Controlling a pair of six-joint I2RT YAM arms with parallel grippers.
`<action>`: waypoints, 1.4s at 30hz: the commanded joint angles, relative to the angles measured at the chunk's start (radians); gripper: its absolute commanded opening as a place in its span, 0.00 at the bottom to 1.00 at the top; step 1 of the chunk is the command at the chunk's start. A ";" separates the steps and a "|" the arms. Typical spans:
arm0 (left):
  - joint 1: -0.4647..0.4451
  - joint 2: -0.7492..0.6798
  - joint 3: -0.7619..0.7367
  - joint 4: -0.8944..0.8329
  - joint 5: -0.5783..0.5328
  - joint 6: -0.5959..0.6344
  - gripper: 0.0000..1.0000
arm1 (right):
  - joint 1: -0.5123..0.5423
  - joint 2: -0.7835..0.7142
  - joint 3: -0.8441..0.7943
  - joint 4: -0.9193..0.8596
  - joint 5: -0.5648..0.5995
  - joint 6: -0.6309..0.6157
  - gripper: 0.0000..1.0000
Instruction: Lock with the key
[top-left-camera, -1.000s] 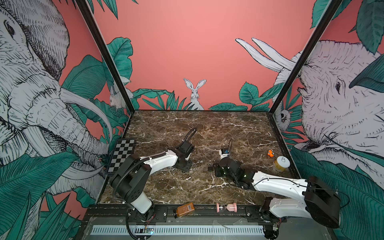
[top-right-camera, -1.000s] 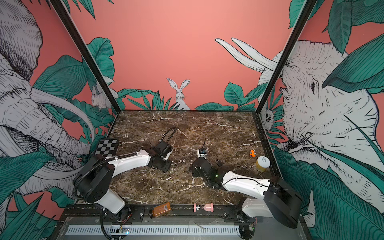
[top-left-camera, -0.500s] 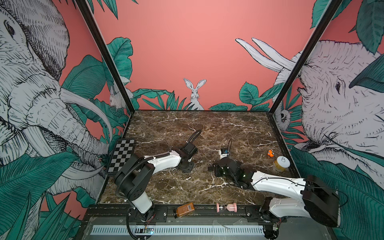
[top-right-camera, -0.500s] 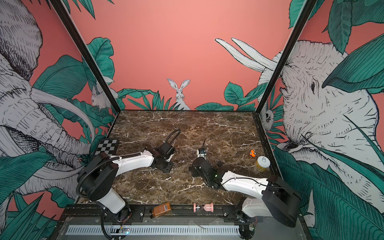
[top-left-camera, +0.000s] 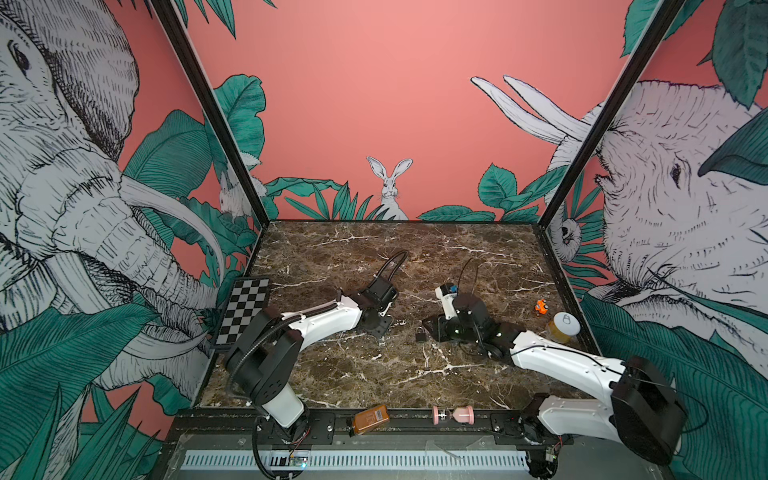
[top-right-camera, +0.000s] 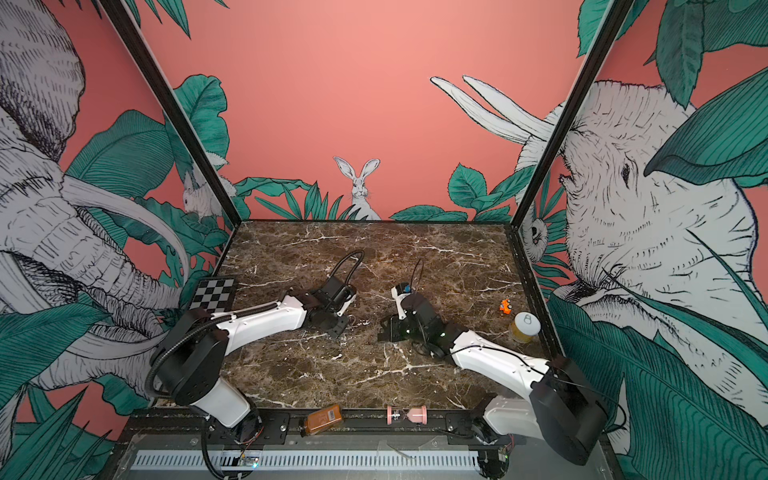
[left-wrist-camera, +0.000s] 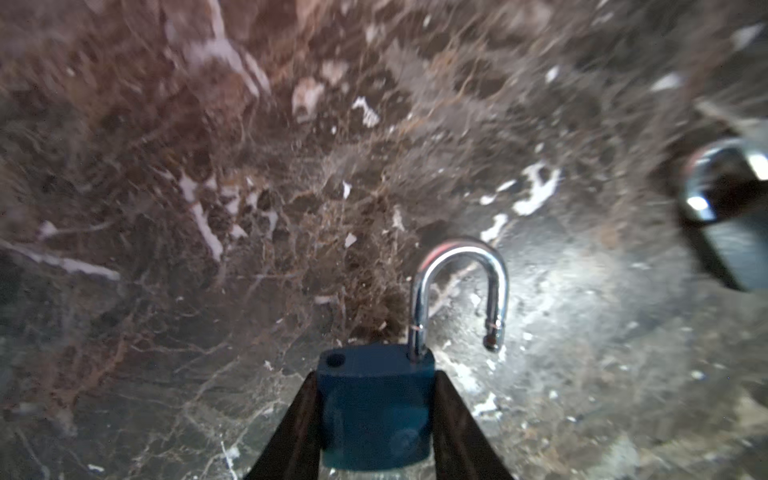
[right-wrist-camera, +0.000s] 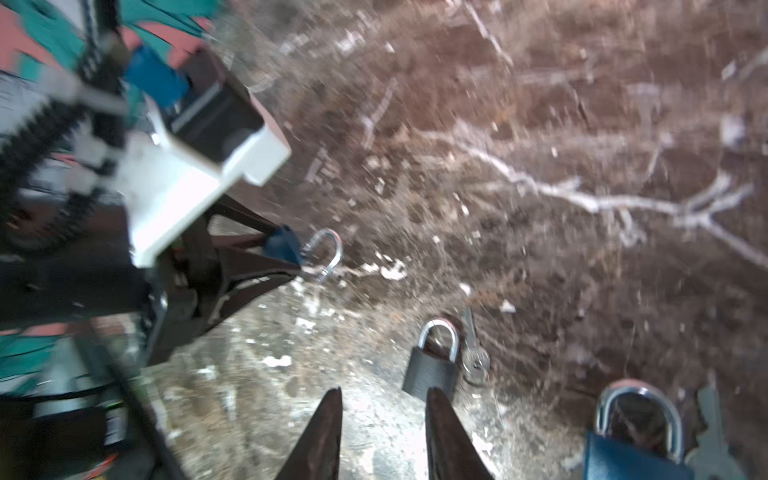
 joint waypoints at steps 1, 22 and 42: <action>-0.003 -0.154 0.022 0.099 0.165 0.133 0.00 | -0.096 -0.085 0.060 -0.119 -0.317 -0.110 0.33; -0.093 -0.168 0.246 -0.029 0.416 0.367 0.00 | -0.151 -0.147 0.319 -0.534 -0.291 -0.250 0.37; -0.106 -0.179 0.238 0.010 0.465 0.344 0.00 | -0.157 -0.080 0.256 -0.317 -0.507 -0.106 0.33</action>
